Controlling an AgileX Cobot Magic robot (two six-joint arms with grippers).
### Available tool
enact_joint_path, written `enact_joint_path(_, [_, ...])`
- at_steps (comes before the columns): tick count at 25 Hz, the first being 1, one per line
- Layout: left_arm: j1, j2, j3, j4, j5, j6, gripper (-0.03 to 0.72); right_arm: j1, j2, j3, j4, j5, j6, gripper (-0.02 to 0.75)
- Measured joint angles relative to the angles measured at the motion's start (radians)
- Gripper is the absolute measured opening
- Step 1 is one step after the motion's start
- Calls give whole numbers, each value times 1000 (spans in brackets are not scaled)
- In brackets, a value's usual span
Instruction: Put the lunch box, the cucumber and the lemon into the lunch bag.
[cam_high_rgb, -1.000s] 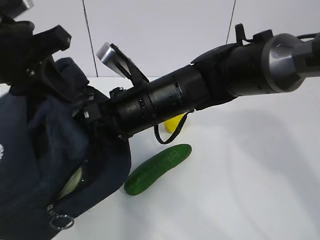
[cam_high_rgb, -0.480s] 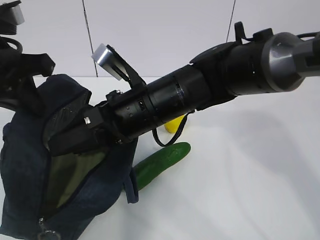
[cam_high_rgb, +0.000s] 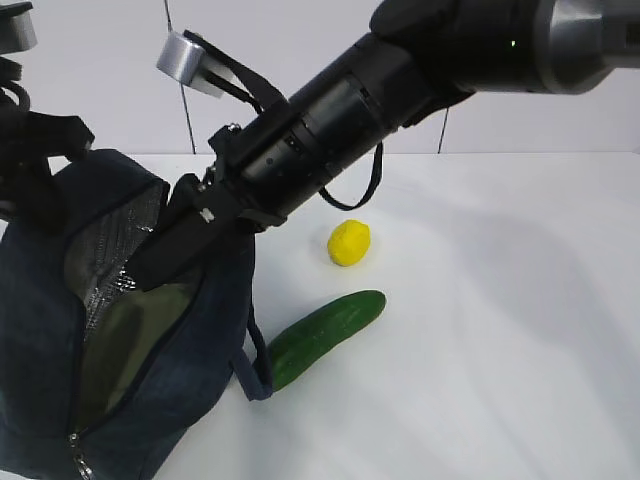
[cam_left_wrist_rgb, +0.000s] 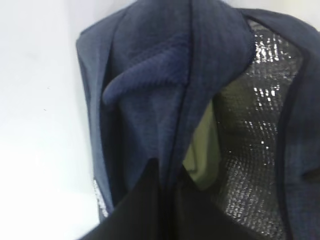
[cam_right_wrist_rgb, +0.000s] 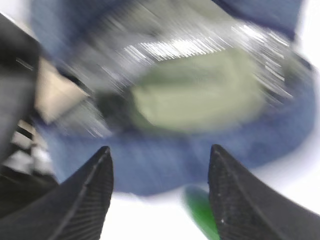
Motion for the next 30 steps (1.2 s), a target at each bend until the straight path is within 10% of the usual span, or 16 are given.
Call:
enact_joint_path(17, [27, -36, 35, 65, -19, -1, -6, -42, -8, -217, -792, 43, 120, 461])
enact_joint_path(30, [27, -37, 35, 95, -32, -1, -7, -42, -6, -192, -870, 43, -85, 462])
